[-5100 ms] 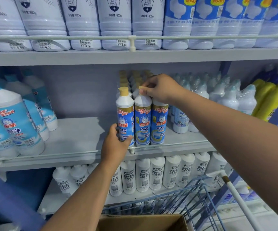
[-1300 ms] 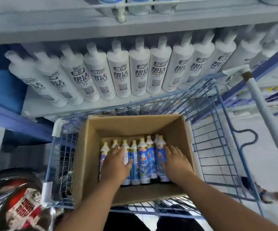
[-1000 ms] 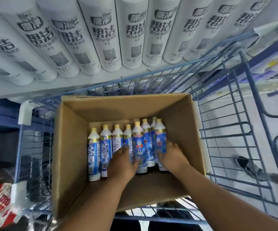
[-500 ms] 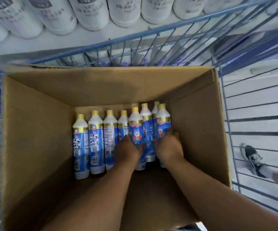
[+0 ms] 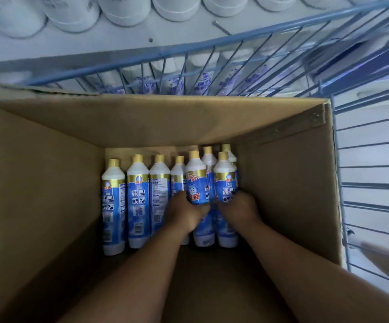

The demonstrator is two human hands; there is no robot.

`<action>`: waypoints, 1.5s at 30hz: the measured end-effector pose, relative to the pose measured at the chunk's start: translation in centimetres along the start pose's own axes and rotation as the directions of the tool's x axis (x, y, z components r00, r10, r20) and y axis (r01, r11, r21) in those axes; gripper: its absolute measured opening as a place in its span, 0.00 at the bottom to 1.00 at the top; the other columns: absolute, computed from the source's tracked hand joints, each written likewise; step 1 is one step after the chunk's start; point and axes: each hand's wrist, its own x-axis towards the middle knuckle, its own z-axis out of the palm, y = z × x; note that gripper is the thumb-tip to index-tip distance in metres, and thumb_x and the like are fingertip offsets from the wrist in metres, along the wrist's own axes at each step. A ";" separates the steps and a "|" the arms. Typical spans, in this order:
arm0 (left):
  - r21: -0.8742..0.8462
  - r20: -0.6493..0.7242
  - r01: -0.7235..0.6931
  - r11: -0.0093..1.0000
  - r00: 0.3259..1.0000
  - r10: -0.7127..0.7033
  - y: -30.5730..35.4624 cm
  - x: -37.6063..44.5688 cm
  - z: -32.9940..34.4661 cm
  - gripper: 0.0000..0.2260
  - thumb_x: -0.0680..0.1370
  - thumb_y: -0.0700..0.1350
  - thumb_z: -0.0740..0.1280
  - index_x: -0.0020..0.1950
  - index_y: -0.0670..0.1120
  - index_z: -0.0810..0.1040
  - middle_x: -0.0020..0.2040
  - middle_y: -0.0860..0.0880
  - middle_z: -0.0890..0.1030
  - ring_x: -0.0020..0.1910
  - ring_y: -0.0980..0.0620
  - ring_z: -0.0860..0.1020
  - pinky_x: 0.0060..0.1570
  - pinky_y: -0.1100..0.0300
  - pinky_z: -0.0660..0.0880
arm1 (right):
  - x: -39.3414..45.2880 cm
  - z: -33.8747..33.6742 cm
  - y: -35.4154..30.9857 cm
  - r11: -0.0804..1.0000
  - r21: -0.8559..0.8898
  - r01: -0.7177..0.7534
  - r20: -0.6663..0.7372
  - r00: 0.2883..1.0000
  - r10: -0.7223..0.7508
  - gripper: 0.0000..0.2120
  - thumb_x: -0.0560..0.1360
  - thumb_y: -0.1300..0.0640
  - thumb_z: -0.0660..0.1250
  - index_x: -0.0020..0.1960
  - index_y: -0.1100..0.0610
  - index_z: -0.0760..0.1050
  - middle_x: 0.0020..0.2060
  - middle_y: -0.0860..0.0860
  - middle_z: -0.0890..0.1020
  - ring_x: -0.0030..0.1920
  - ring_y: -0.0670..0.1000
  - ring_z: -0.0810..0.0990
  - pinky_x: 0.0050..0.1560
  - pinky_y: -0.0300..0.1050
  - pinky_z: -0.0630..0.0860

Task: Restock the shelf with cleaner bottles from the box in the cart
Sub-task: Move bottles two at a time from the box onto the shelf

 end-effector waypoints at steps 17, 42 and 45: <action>-0.391 0.019 -0.023 0.920 0.999 0.033 2.7 -16.6 -10.8 0.09 0.78 0.46 0.72 0.57 0.48 0.79 0.46 0.48 0.85 0.37 0.54 0.82 0.27 0.66 0.74 | -17.4 -9.6 -5.1 0.964 -0.091 0.249 0.020 0.968 -0.248 0.18 0.70 0.41 0.73 0.46 0.56 0.80 0.39 0.51 0.82 0.44 0.54 0.83 0.40 0.44 0.74; -0.401 -0.629 -0.794 0.457 0.601 0.493 17.8 -42.1 -36.4 0.07 0.79 0.42 0.69 0.56 0.51 0.83 0.46 0.53 0.87 0.45 0.56 0.86 0.39 0.64 0.78 | -43.3 -24.2 -28.3 0.529 0.002 0.849 -0.265 0.510 -0.818 0.17 0.65 0.39 0.77 0.45 0.49 0.79 0.37 0.42 0.83 0.35 0.38 0.81 0.33 0.37 0.75; -0.366 -0.664 -0.841 0.399 0.536 0.521 19.9 -43.3 -39.7 0.06 0.79 0.43 0.69 0.53 0.53 0.82 0.44 0.56 0.87 0.40 0.61 0.85 0.34 0.68 0.77 | -45.6 -24.7 -32.0 0.438 0.098 0.894 -0.288 0.447 -0.847 0.17 0.65 0.40 0.78 0.47 0.49 0.80 0.39 0.43 0.85 0.36 0.39 0.83 0.36 0.39 0.79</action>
